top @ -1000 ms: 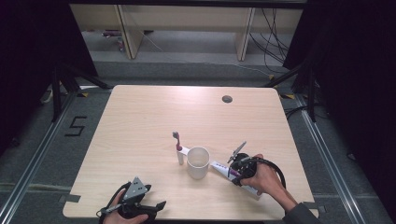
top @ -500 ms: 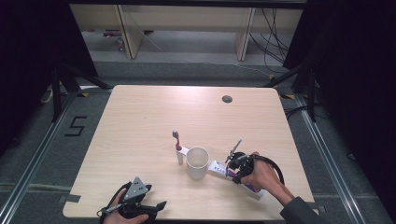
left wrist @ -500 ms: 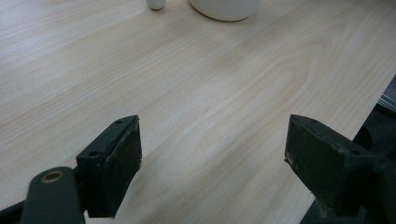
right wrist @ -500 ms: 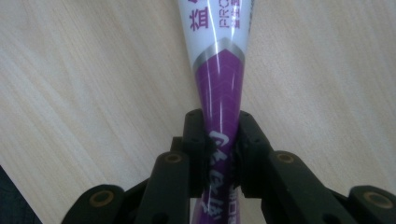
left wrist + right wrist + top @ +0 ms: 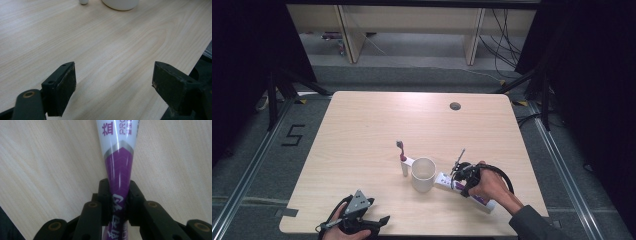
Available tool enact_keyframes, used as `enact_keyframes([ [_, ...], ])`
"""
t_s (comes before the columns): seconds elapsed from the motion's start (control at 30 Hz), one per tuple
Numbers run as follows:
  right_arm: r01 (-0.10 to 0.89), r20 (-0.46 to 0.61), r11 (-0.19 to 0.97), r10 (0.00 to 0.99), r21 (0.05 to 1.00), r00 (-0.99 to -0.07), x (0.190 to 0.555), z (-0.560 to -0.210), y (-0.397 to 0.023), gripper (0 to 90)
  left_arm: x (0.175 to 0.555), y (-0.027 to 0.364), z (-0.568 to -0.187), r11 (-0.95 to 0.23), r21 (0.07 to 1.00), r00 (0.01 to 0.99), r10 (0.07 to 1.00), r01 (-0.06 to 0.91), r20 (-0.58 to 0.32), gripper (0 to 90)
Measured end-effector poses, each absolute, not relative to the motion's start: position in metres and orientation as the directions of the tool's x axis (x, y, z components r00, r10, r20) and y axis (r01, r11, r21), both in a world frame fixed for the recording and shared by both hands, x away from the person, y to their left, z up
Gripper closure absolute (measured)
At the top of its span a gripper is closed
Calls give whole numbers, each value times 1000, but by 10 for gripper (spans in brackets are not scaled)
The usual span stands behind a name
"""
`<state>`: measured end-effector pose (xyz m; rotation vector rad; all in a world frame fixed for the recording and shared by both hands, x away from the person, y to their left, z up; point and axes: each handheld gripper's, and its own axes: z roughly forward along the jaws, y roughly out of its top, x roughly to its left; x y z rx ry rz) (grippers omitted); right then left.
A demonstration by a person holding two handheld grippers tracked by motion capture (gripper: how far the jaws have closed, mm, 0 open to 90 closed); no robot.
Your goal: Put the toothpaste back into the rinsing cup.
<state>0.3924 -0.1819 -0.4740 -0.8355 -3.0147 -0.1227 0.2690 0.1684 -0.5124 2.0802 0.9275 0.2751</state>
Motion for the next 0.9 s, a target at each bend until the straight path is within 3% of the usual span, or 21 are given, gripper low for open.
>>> enact_keyframes([
  [0.53,499,20,867,499,-13,-866,397,-473,-186,771,269,168,-513,-389,761,704,700,519,-122,189],
  [0.9,452,-14,892,451,-20,-892,397,-474,-183,775,268,169,-512,-388,762,701,703,519,-119,191],
])
